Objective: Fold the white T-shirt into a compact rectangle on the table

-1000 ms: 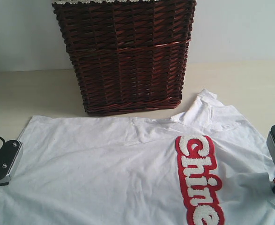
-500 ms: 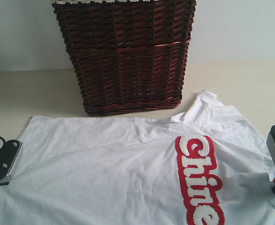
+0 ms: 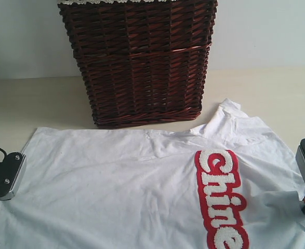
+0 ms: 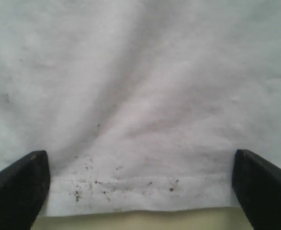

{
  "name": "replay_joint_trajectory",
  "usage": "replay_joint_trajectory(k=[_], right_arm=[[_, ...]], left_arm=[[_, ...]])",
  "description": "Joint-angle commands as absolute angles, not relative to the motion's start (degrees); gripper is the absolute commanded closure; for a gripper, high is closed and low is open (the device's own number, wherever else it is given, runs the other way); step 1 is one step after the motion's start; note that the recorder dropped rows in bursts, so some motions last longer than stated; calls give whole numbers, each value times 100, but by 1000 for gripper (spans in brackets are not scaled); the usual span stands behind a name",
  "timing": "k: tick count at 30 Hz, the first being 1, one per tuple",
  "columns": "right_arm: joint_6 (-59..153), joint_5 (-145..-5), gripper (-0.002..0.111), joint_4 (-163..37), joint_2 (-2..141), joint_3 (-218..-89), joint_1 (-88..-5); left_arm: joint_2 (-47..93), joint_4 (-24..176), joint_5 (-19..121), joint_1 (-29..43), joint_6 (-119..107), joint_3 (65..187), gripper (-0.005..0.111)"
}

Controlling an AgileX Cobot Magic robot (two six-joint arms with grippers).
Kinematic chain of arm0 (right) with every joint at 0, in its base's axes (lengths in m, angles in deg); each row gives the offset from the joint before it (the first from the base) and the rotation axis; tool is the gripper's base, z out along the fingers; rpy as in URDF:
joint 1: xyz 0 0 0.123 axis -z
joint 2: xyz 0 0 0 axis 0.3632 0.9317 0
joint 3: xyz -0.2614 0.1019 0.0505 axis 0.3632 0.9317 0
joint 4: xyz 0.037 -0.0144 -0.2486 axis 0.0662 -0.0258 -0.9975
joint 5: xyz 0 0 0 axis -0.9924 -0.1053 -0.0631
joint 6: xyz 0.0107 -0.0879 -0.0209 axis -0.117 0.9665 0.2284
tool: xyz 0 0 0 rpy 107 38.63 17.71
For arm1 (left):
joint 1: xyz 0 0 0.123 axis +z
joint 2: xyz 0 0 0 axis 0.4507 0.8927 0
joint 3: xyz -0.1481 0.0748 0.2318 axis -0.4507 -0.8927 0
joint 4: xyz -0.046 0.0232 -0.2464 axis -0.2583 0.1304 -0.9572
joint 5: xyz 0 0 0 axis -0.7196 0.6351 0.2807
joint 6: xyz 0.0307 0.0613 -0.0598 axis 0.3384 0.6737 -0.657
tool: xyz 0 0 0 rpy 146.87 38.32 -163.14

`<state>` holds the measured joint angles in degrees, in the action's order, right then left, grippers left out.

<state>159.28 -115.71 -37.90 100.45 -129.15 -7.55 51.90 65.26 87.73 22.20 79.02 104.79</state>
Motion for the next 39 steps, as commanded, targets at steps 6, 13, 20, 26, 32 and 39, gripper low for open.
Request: replay_joint_trajectory(k=[6, 13, 20, 26, 32, 39], right_arm=[[15893, -11259, 108, -4161, 10292, -12811, -729], [15893, -11259, 108, -4172, 10292, -12811, -729], [15893, -11259, 108, -4172, 10292, -12811, -729], [15893, -11259, 108, -4161, 10292, -12811, -729], [15893, -11259, 108, -4161, 10292, -12811, -729], [15893, -11259, 108, -4161, 10292, -12811, -729]], left_arm=[[5208, 6479, 8552, 2225, 7848, 10471, 2], [5208, 6479, 8431, 2225, 7848, 10471, 2], [5208, 6479, 8431, 2225, 7848, 10471, 2], [5208, 6479, 8382, 2225, 7848, 10471, 2], [5208, 6479, 8382, 2225, 7848, 10471, 10], [5208, 6479, 8118, 2225, 7868, 10317, 63]])
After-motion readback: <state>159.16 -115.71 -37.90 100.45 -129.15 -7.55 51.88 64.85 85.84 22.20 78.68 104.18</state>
